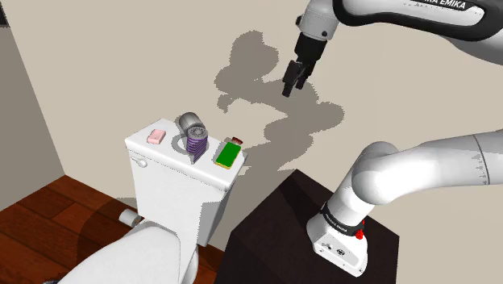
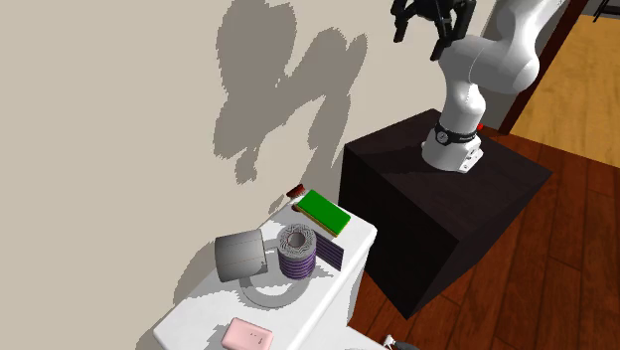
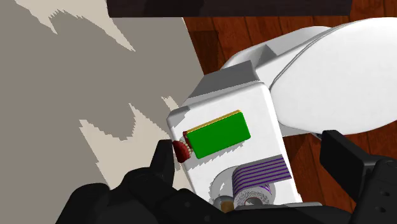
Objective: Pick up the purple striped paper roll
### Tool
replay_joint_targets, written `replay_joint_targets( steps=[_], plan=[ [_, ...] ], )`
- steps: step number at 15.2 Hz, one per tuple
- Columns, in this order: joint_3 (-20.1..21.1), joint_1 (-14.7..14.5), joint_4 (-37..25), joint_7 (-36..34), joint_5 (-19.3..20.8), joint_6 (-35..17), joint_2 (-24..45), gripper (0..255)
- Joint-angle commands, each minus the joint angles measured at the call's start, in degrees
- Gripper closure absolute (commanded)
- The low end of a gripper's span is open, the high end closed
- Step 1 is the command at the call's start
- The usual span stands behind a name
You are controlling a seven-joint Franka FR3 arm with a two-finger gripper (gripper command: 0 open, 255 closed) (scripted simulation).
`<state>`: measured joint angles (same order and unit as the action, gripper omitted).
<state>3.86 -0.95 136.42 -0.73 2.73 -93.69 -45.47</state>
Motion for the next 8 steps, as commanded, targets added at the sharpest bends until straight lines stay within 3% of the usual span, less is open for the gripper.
replay_joint_targets(
  steps=[1,8],
  plan=[
    [0.0,0.0,0.0,0.0,0.0,0.0,0.0,0],
    [1.42,0.39,2.33,-3.32,-1.11,-13.17,11.21,0]
  ],
)
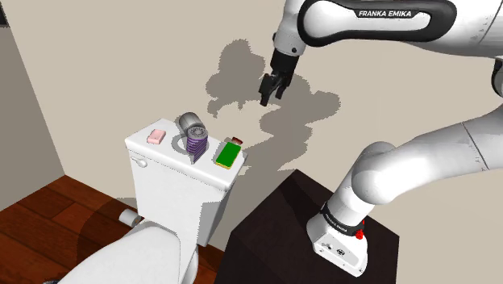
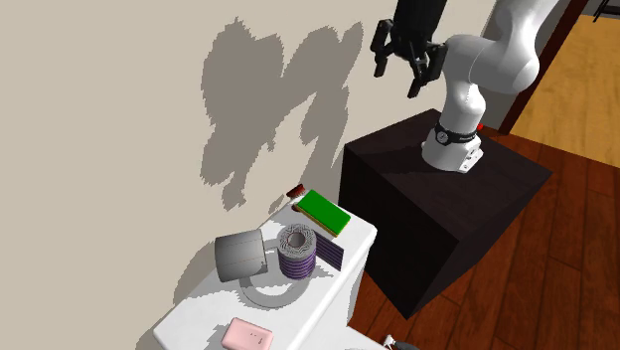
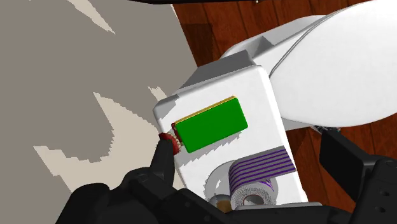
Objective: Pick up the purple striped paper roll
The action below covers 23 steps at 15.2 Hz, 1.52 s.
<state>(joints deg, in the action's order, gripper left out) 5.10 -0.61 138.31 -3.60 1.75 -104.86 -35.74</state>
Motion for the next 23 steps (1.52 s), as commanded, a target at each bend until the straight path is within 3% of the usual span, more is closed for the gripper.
replay_joint_targets(
  steps=[1,12,23],
  plan=[
    [0.38,0.13,0.45,-0.92,-0.23,-3.8,3.33,0],
    [2.39,0.99,-4.89,-6.17,0.24,-20.99,26.39,0],
    [2.5,0.49,-19.53,-11.4,2.86,-30.71,51.29,0]
  ],
)
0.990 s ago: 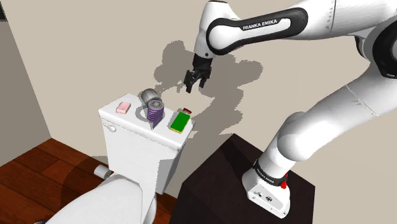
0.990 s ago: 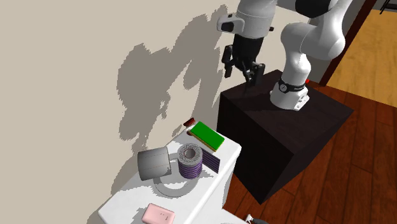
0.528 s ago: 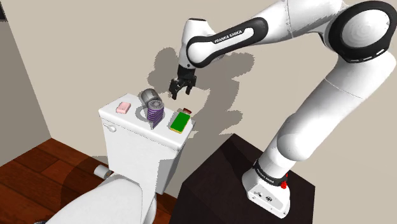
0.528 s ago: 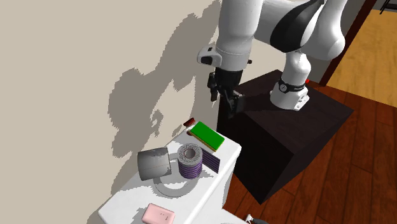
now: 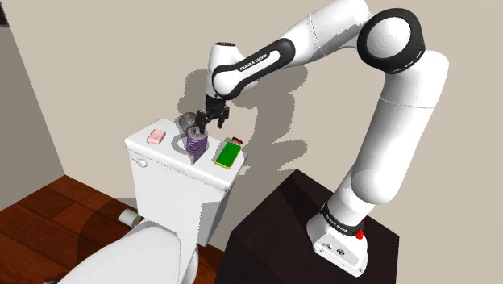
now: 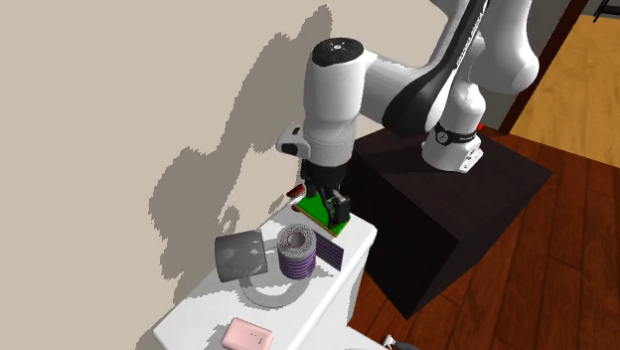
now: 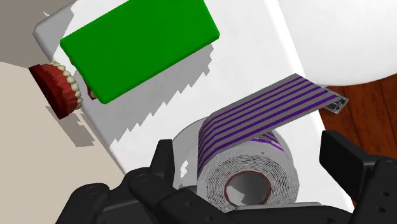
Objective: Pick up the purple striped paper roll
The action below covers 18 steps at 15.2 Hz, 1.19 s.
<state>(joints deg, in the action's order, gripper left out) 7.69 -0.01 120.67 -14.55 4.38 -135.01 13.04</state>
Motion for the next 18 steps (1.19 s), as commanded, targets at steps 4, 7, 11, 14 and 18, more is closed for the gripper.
replay_joint_targets(
  steps=[4,7,11,14,18],
  plan=[
    [-0.47,-0.65,-7.68,-1.51,0.74,-1.75,9.61,0],
    [-0.66,-0.79,-7.43,-1.75,1.07,-3.56,11.18,0],
    [-0.99,-1.02,-7.26,-2.13,1.6,-6.25,13.71,0],
    [-0.99,-1.03,-7.36,-2.14,1.6,-6.21,13.77,255],
    [-0.98,-1.04,-7.34,-2.15,1.6,-6.21,13.75,255]
  ],
)
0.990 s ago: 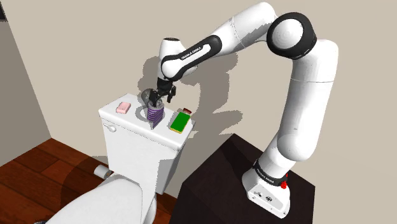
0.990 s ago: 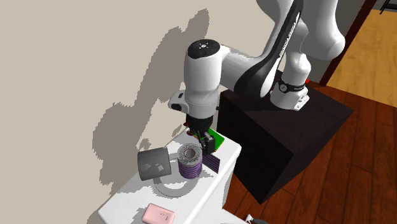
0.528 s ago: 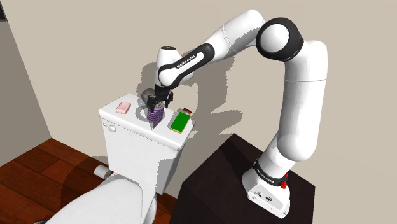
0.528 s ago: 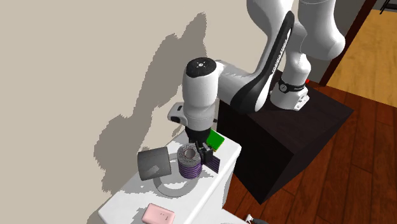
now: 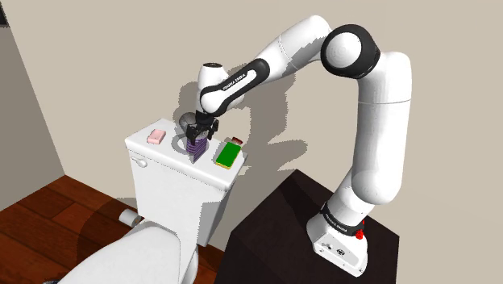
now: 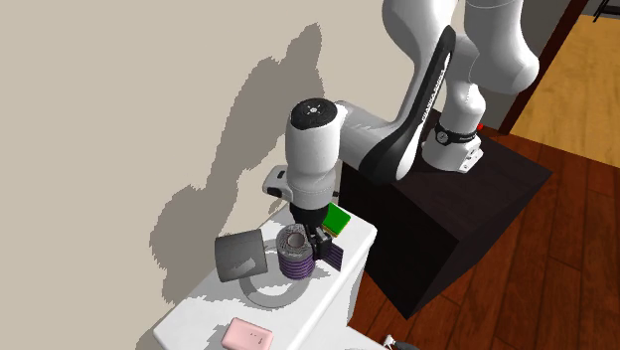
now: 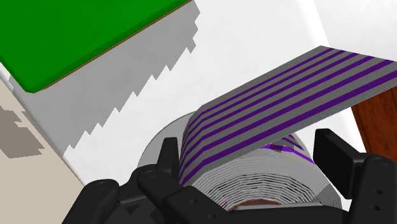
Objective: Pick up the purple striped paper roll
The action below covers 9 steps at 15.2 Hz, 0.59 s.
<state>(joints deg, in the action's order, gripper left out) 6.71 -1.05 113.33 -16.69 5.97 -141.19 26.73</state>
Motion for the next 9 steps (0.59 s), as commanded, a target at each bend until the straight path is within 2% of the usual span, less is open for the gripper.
replay_joint_targets(
  steps=[1,5,9],
  plan=[
    [-0.01,0.0,0.02,-0.01,0.0,-0.04,0.06,255],
    [-0.01,0.02,0.08,0.01,0.0,-0.07,0.02,255],
    [0.28,0.22,-0.05,0.34,-0.45,2.27,-2.2,255]
  ],
)
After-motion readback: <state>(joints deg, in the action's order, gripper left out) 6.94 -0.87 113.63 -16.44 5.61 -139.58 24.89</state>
